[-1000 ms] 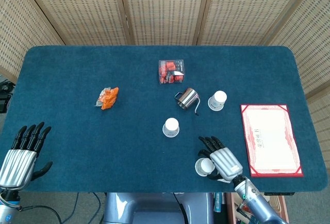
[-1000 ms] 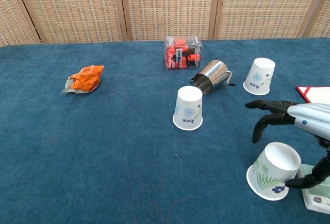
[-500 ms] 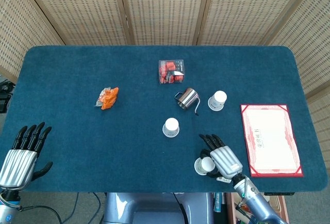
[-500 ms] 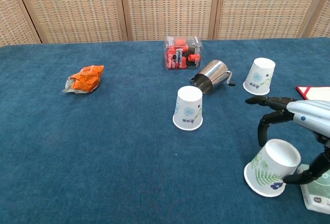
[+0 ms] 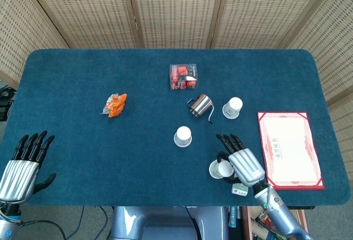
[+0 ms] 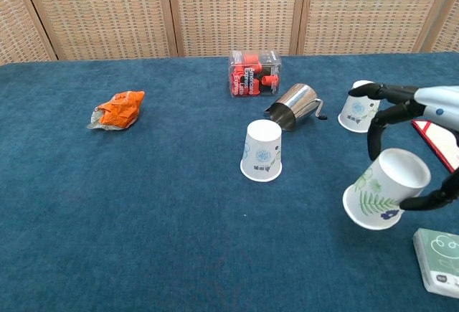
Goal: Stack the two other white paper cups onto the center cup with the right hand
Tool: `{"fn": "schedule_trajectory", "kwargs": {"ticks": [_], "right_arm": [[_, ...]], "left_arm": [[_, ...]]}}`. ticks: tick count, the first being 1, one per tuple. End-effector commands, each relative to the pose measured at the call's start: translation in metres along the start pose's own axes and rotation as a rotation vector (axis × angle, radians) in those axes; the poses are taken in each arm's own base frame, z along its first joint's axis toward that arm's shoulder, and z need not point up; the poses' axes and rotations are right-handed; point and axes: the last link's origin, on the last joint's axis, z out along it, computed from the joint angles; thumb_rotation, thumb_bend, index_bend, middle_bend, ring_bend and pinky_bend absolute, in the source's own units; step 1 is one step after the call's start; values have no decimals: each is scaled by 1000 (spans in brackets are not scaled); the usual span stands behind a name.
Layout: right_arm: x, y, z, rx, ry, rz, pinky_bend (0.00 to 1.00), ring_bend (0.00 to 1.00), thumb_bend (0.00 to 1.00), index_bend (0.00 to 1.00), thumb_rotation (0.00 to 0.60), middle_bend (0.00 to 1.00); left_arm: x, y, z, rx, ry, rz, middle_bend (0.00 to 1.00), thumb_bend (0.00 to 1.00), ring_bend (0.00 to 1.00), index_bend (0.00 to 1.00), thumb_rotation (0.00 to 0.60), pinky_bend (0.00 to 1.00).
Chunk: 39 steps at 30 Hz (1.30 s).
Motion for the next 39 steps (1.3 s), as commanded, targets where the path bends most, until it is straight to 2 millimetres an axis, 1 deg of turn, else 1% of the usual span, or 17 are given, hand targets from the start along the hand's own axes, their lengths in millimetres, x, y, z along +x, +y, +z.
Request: {"fn": "schedule_trajectory", "kwargs": {"ticks": [1, 5, 8, 11, 17, 22, 29, 34, 39], "right_arm": [[20, -7, 5, 25, 54, -20, 0, 0, 69, 513, 600, 29], [34, -17, 10, 48, 82, -22, 0, 0, 69, 513, 600, 29], [46, -32, 18, 83, 117, -20, 0, 0, 69, 514, 600, 31], [51, -42, 26, 97, 132, -15, 0, 0, 69, 513, 600, 37], [51, -54, 45, 106, 129, -28, 0, 0, 69, 522, 600, 45], [50, -59, 62, 100, 123, -35, 0, 0, 69, 521, 600, 45], [49, -63, 84, 75, 119, -48, 0, 0, 69, 522, 600, 46], [45, -66, 105, 62, 112, -54, 0, 0, 69, 522, 600, 48], [39, -66, 117, 48, 96, -49, 0, 0, 69, 522, 600, 50]], "left_arm": [[0, 0, 0, 0, 1, 1, 0, 242, 0, 0, 600, 0], [1, 0, 0, 2, 1, 0, 0, 241, 0, 0, 600, 0], [0, -2, -1, 6, 1, 0, 0, 241, 0, 0, 600, 0], [0, -3, 0, 7, 1, -3, 0, 242, 0, 0, 600, 0], [1, -4, 0, 11, 1, -7, 0, 242, 0, 0, 600, 0], [0, -6, 1, 15, -2, -9, 0, 241, 0, 0, 600, 0], [-1, -10, 3, 28, -5, -12, 0, 242, 0, 0, 600, 0], [-2, -12, 4, 35, -8, -13, 0, 241, 0, 0, 600, 0], [-3, -13, 5, 41, -9, -12, 0, 241, 0, 0, 600, 0]]}}
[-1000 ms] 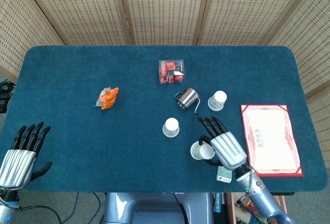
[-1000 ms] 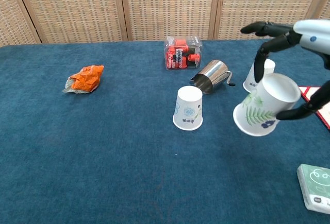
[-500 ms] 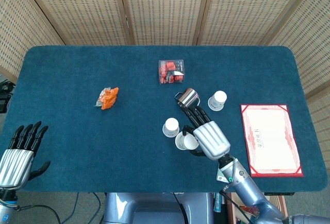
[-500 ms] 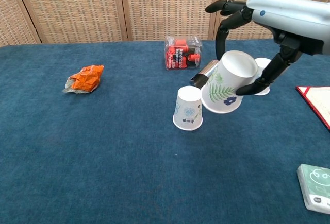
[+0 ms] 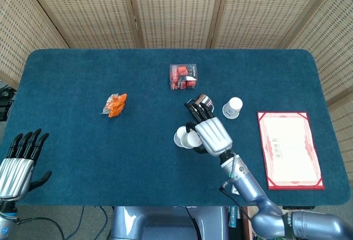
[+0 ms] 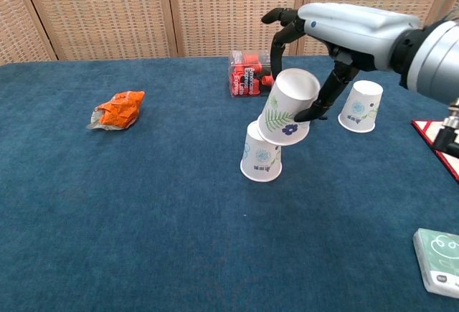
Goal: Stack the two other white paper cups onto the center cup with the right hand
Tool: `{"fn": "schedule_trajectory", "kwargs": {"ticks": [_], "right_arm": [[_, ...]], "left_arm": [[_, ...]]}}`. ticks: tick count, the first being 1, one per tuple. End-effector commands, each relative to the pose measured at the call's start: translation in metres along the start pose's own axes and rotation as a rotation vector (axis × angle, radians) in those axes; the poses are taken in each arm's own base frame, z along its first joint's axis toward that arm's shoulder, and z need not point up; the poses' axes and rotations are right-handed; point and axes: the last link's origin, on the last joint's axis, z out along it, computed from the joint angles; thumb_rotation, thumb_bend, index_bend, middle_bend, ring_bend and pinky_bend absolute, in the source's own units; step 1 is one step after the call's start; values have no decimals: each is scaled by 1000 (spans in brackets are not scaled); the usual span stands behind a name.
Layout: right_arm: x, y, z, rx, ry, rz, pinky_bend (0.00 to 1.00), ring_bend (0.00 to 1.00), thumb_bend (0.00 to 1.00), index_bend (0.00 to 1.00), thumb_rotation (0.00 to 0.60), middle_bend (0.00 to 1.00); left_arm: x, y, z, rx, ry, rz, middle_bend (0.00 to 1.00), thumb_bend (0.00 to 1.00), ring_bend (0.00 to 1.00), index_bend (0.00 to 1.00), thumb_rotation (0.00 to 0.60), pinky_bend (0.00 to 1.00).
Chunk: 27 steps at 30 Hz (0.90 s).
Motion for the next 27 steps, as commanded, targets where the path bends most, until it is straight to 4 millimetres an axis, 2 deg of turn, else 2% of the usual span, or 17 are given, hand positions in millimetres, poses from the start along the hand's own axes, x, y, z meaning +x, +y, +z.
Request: {"fn": "schedule_trajectory", "kwargs": {"ticks": [1, 8, 27], "right_arm": [[-4, -1, 7, -4, -10, 2, 0, 0, 69, 522, 600, 50], [-15, -3, 17, -8, -31, 2, 0, 0, 69, 521, 600, 50], [-29, -8, 41, 0, -43, -8, 0, 0, 69, 522, 600, 55]], "left_arm": [[-1, -1, 1, 4, -1, -1, 0, 241, 0, 0, 600, 0], [-4, -2, 3, 9, -16, -2, 0, 242, 0, 0, 600, 0], [-9, -5, 7, 21, -32, 2, 0, 241, 0, 0, 600, 0]]}}
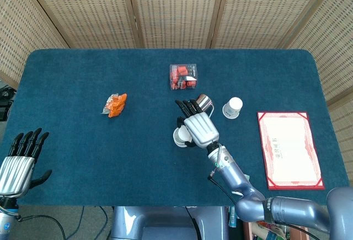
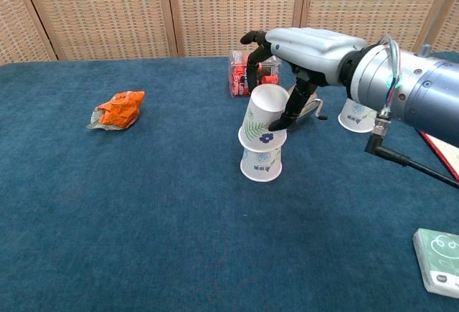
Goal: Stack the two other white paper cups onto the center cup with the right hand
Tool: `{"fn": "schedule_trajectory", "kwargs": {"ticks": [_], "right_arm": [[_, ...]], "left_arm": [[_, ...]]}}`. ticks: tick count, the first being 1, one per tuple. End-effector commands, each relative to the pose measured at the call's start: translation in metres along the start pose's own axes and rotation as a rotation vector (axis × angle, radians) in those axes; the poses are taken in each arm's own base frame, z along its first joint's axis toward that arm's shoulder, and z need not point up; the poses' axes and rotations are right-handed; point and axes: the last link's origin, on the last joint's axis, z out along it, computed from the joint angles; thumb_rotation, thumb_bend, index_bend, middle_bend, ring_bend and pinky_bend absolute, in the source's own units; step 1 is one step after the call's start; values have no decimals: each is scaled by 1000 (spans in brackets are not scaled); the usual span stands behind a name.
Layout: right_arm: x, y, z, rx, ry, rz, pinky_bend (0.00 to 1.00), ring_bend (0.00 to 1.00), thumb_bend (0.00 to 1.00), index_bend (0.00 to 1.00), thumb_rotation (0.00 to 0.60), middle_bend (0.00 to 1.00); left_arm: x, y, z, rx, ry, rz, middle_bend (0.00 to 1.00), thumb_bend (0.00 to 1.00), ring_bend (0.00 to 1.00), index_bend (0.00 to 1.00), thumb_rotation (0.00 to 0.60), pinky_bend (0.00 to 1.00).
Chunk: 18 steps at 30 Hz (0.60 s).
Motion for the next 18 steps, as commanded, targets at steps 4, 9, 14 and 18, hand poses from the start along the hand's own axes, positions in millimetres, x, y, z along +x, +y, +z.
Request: {"fn": "schedule_trajectory", "kwargs": {"ticks": [4, 9, 14, 18], "right_arm": [[-3, -2, 5, 0, -3, -3, 0, 0, 69, 519, 600, 29], [-5, 0, 6, 0, -16, -8, 0, 0, 69, 352, 600, 0], [-1, 5, 2, -8, -12, -29, 0, 0, 69, 316, 600, 0], [16, 13, -1, -28, 26, -37, 0, 0, 69, 307, 600, 0]], "left_arm": [[-1, 0, 1, -1, -3, -1, 0, 242, 0, 0, 600, 0], [-2, 0, 1, 0, -6, 0, 0, 241, 0, 0, 600, 0], [-2, 0, 1, -3, -9, 2, 0, 241, 0, 0, 600, 0], [-2, -1, 1, 1, -6, -1, 0, 242, 0, 0, 600, 0]]}}
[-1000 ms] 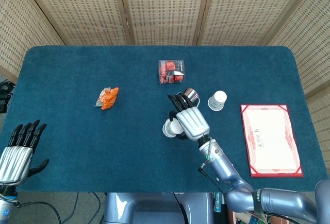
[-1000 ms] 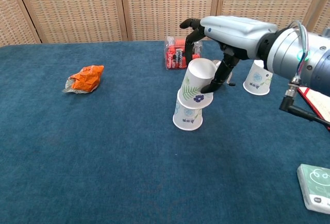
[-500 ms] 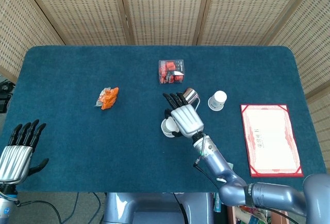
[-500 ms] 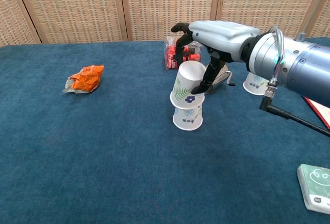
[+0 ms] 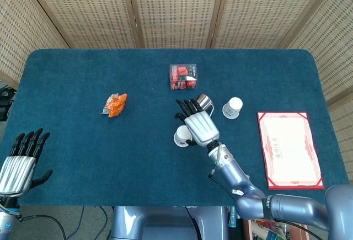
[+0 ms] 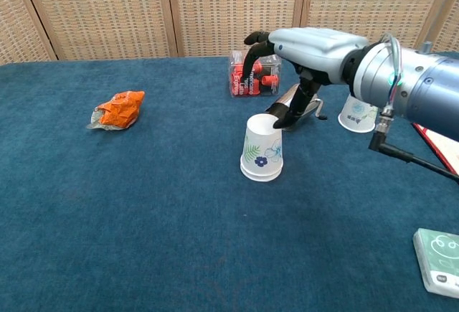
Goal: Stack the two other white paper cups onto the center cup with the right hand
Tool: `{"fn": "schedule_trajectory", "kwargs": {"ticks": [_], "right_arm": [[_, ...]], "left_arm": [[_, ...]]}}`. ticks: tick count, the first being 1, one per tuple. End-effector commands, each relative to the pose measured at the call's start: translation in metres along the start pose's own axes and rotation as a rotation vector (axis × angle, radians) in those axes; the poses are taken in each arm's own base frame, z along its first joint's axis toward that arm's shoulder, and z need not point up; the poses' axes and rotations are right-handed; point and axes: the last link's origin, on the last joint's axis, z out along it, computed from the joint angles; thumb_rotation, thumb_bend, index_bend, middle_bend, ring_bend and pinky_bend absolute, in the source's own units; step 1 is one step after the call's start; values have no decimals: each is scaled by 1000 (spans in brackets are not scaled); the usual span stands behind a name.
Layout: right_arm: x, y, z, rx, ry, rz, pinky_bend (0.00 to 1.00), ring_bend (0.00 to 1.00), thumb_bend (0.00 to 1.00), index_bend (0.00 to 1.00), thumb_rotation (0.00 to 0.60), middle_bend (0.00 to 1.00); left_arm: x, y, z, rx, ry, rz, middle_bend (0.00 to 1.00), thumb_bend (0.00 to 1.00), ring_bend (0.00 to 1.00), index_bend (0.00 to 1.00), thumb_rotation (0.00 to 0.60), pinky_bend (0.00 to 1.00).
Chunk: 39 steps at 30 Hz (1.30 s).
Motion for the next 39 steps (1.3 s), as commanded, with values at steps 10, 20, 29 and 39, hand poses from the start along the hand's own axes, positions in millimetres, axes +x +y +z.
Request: {"fn": "schedule_trajectory", "kwargs": {"ticks": [10, 20, 29, 39], "right_arm": [[61, 63, -1, -150, 111, -67, 0, 0, 69, 307, 600, 0], [57, 118, 11, -284, 37, -87, 0, 0, 69, 307, 600, 0], [46, 137, 27, -333, -5, -78, 0, 0, 69, 307, 600, 0], [23, 148, 31, -362, -67, -79, 0, 0, 69, 307, 600, 0]], "left_arm": [[-1, 1, 0, -2, -3, 8, 0, 242, 0, 0, 600, 0], [-1, 4, 0, -7, 4, 22, 0, 242, 0, 0, 600, 0], [-5, 4, 2, 3, -12, 34, 0, 242, 0, 0, 600, 0], [-5, 5, 3, 1, -10, 38, 0, 242, 0, 0, 600, 0]]}}
